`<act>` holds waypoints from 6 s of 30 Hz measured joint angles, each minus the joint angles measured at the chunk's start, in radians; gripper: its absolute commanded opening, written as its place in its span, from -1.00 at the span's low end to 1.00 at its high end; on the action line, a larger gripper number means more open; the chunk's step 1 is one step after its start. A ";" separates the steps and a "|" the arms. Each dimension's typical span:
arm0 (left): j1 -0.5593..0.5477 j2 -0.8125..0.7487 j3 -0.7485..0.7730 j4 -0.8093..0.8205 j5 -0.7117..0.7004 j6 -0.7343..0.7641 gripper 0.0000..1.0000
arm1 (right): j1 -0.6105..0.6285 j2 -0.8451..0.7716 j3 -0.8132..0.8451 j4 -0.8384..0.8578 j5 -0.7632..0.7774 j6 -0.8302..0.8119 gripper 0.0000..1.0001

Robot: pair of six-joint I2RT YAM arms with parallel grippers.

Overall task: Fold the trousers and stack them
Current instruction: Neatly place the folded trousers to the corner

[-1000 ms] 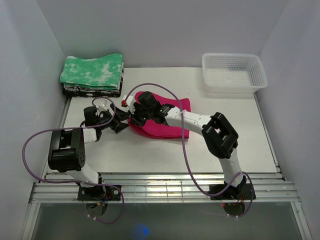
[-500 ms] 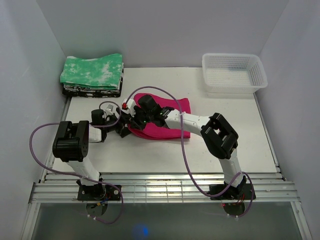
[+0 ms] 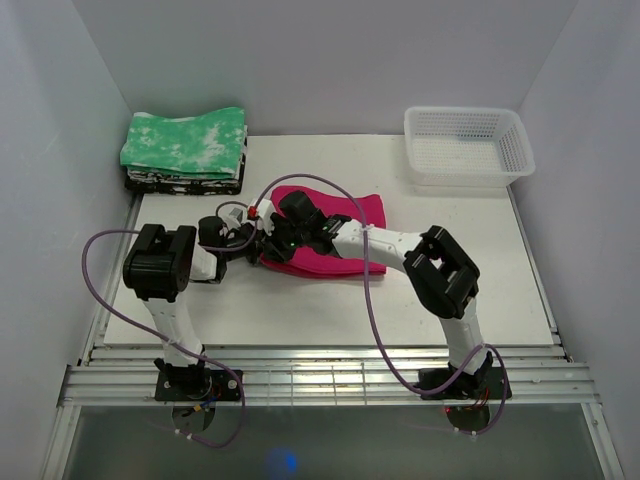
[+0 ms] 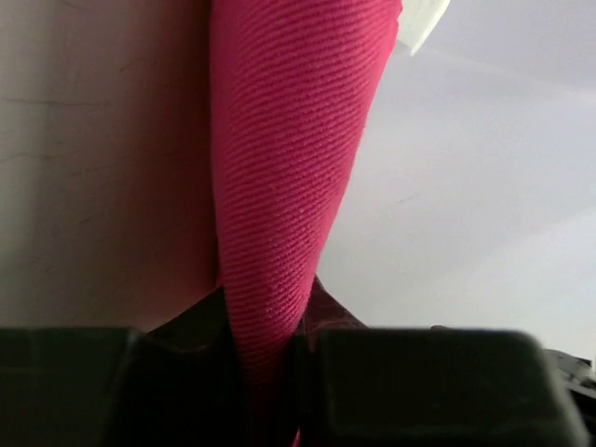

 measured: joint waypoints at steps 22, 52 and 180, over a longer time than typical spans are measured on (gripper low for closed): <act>-0.034 0.150 1.138 -1.262 -0.426 1.150 -1.00 | -0.323 -0.528 -0.267 -0.136 0.038 -0.111 0.80; -0.027 0.269 1.751 -1.561 -0.737 1.562 -1.00 | -0.360 -0.526 -0.272 -0.178 0.050 -0.133 0.80; 0.414 0.428 1.612 -1.249 -1.101 0.980 0.89 | -0.352 -0.468 -0.272 -0.199 -0.001 -0.153 0.80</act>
